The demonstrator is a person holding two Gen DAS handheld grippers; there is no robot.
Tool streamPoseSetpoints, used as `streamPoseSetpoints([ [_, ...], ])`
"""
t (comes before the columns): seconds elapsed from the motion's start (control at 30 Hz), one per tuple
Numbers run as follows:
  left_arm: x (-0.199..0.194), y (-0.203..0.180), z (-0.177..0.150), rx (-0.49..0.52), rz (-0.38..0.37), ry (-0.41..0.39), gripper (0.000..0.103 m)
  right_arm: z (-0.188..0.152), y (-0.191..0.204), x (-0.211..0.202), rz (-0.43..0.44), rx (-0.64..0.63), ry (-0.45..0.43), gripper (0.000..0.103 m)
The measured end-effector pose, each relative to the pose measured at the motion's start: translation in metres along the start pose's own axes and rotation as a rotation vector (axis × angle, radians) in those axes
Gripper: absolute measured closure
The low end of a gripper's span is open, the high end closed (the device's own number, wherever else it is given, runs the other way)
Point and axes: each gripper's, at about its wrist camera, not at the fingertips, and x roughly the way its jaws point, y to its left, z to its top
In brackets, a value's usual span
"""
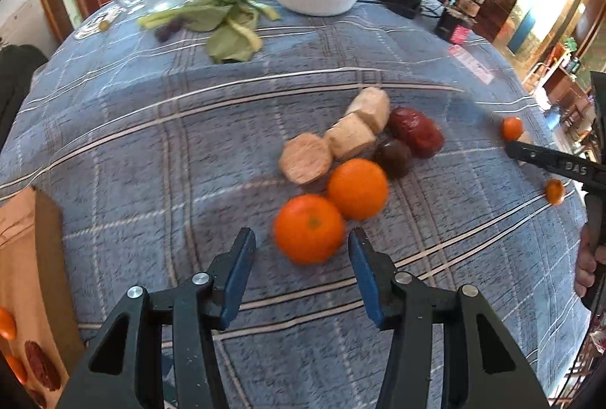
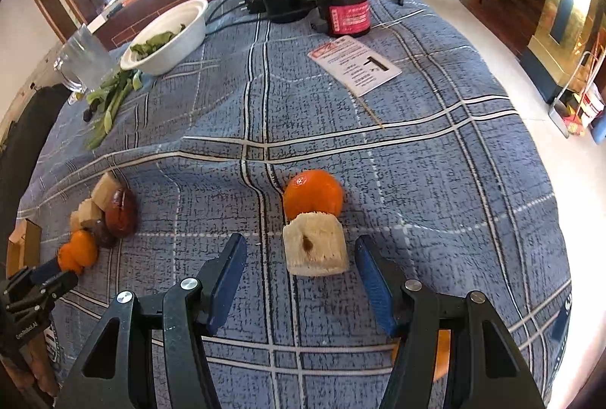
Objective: Organize fruits
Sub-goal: 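Grasp a tangerine with the left tool while the right tool grasps a pale cylindrical chunk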
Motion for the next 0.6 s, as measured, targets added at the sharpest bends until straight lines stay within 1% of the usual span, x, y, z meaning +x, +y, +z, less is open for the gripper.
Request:
streamPoseSetpoints([
  [0.1,0.001,-0.003,0.005,0.000,-0.029,-0.003,0.053,0.000,0.002,0.001,-0.005,-0.012,-0.004,0.041],
  [0.13,0.002,-0.004,0.007,0.003,-0.025,-0.002,0.053,0.000,0.003,0.001,-0.007,-0.018,-0.006,0.045],
  [0.2,0.005,-0.006,0.009,0.011,-0.015,0.001,0.053,0.001,0.003,0.001,-0.011,-0.025,-0.008,0.047],
  [0.27,0.007,-0.008,0.011,0.018,-0.016,0.006,0.053,0.001,0.002,0.001,-0.014,-0.024,-0.008,0.055],
  [0.33,0.008,-0.009,0.010,0.023,-0.004,0.011,0.054,0.002,-0.001,0.001,-0.014,-0.020,-0.007,0.066],
  [0.37,0.007,-0.009,0.010,0.024,0.002,0.010,0.061,0.002,-0.003,0.001,-0.010,-0.013,-0.005,0.068],
  [0.4,0.007,-0.011,0.009,0.032,0.017,0.008,0.070,0.002,-0.005,0.000,-0.005,-0.010,-0.005,0.069],
  [0.47,0.006,-0.012,0.007,0.037,0.025,0.009,0.069,0.001,-0.008,-0.001,0.009,0.003,-0.001,0.069],
  [0.6,-0.005,-0.008,0.003,0.011,0.016,-0.003,0.070,-0.002,-0.010,-0.005,0.031,0.032,0.002,0.069],
])
